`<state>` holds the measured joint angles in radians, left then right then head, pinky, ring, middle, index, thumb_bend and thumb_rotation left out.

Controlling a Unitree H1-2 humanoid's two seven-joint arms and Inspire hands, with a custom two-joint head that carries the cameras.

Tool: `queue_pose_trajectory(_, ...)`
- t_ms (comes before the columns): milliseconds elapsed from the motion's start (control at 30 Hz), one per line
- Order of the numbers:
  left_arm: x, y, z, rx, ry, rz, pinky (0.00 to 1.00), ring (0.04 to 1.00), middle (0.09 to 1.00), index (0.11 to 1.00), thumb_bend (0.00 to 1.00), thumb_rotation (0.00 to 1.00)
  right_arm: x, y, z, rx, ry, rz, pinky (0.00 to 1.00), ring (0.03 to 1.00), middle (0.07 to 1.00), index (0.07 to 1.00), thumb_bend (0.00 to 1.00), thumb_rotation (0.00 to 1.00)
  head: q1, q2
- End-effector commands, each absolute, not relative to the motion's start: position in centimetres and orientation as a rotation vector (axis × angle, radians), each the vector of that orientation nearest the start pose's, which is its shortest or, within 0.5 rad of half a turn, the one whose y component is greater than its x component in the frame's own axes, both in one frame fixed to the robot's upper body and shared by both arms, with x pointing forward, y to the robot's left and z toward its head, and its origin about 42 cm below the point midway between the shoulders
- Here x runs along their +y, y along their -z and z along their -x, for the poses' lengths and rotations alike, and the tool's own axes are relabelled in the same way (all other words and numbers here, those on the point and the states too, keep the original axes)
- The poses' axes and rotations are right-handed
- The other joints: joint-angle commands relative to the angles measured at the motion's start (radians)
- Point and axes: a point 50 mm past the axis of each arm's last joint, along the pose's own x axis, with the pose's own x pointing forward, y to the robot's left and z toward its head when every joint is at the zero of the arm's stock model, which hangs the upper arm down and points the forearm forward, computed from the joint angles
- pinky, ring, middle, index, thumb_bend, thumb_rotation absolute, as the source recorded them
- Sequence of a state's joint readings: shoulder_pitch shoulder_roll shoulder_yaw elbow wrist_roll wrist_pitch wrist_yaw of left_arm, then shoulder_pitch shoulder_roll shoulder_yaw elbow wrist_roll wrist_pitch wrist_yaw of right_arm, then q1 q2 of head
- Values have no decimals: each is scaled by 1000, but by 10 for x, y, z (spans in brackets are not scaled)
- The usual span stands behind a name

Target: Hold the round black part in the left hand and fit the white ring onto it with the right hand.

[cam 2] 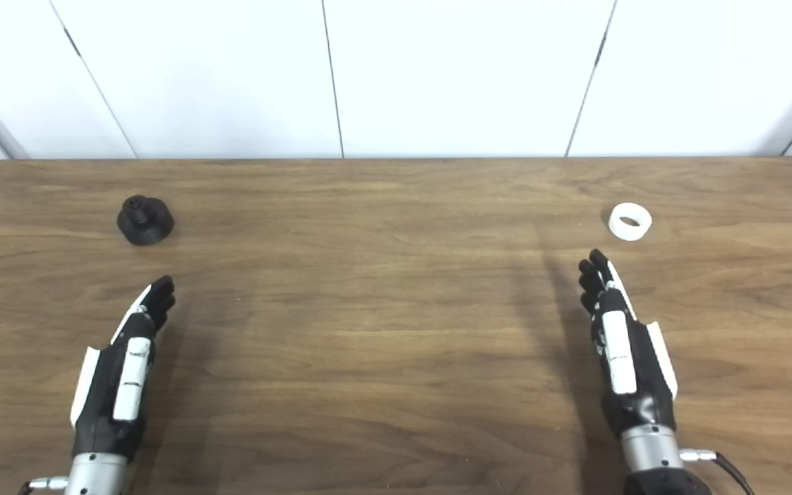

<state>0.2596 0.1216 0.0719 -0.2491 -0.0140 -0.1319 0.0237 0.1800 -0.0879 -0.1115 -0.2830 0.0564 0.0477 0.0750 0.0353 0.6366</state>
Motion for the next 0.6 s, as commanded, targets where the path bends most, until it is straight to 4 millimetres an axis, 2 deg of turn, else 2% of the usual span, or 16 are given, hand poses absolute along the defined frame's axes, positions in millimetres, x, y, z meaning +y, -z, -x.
queue_pose_trajectory(0, 273, -122, -193, -162, -135, -116, 991, 958, 950, 926, 521, 931, -271, -131, -209, -80, 57, 69, 991, 972, 948, 962, 514, 1000, 2, -2)
queue_pose_trajectory(333, 272, -122, -193, -165, -133, -114, 987, 956, 949, 928, 502, 933, -272, -130, -209, -79, 52, 64, 998, 969, 946, 961, 514, 1000, 10, -3)
queue_pose_trajectory(567, 266, -117, -193, -164, -123, -125, 977, 955, 950, 928, 531, 906, -279, -125, -207, -72, 57, 72, 978, 958, 938, 955, 525, 1000, 97, -51)
